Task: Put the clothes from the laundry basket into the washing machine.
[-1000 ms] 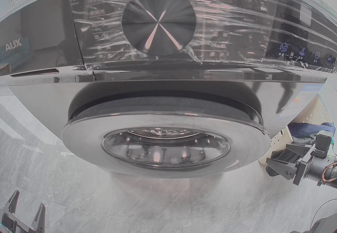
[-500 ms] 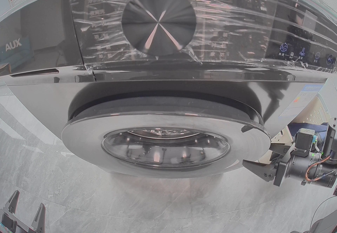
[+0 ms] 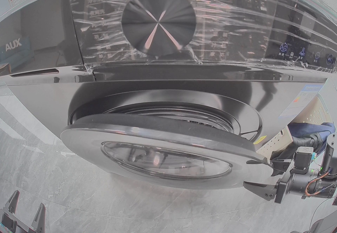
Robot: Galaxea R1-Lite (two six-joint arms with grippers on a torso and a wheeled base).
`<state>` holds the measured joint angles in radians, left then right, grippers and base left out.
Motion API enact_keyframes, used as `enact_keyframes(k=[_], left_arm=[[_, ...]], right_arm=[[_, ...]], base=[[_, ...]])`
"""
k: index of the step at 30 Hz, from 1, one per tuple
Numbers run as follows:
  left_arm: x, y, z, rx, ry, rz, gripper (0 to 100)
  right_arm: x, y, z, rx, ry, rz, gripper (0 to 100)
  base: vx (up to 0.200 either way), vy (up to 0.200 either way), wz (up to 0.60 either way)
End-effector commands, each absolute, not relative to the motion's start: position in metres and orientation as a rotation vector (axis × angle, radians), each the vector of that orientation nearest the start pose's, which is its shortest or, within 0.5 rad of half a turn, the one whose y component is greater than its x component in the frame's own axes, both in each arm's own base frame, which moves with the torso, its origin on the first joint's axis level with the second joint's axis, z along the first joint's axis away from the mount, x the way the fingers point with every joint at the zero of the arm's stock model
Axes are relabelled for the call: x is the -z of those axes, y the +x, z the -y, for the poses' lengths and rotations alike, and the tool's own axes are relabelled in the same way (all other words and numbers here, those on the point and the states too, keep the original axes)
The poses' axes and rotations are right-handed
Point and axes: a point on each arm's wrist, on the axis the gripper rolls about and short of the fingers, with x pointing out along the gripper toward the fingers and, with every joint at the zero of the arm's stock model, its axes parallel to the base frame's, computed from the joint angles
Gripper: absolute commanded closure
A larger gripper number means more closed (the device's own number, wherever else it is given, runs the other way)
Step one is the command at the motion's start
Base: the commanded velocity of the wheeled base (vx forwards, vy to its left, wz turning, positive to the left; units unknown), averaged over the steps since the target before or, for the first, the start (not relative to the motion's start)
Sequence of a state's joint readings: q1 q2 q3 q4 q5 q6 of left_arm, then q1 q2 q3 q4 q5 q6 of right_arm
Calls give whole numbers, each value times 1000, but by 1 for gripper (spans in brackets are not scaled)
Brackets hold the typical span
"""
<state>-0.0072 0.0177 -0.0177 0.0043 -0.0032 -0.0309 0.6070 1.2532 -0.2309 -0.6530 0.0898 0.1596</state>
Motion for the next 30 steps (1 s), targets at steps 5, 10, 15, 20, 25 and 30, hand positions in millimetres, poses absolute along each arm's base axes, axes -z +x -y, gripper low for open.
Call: enact_keyframes(k=[5, 10, 15, 20, 25, 30], left_arm=[[-76, -22, 0, 9, -32, -11, 0], [-76, -22, 0, 9, -32, -11, 0], [-76, -22, 0, 11, -31, -12, 0], [-76, -22, 0, 11, -31, -12, 0], [-76, -22, 0, 11, -31, -14, 0], [-76, -22, 0, 11, -31, -14, 0]], right_arm=[[-144, 135, -97, -663, 57, -400, 0], [-136, 126, -97, -697, 42, -428, 0], [-135, 117, -91, -707, 47, -423, 0], [-138, 122, -93, -710, 53, -410, 0], [-137, 139, -107, -710, 37, -444, 0], [-131, 135, -107, -724, 29, -470, 0]], base=[[-120, 0, 0], [0, 0, 0], [0, 0, 0], [0, 0, 0], [-40, 0, 0], [-200, 0, 0]])
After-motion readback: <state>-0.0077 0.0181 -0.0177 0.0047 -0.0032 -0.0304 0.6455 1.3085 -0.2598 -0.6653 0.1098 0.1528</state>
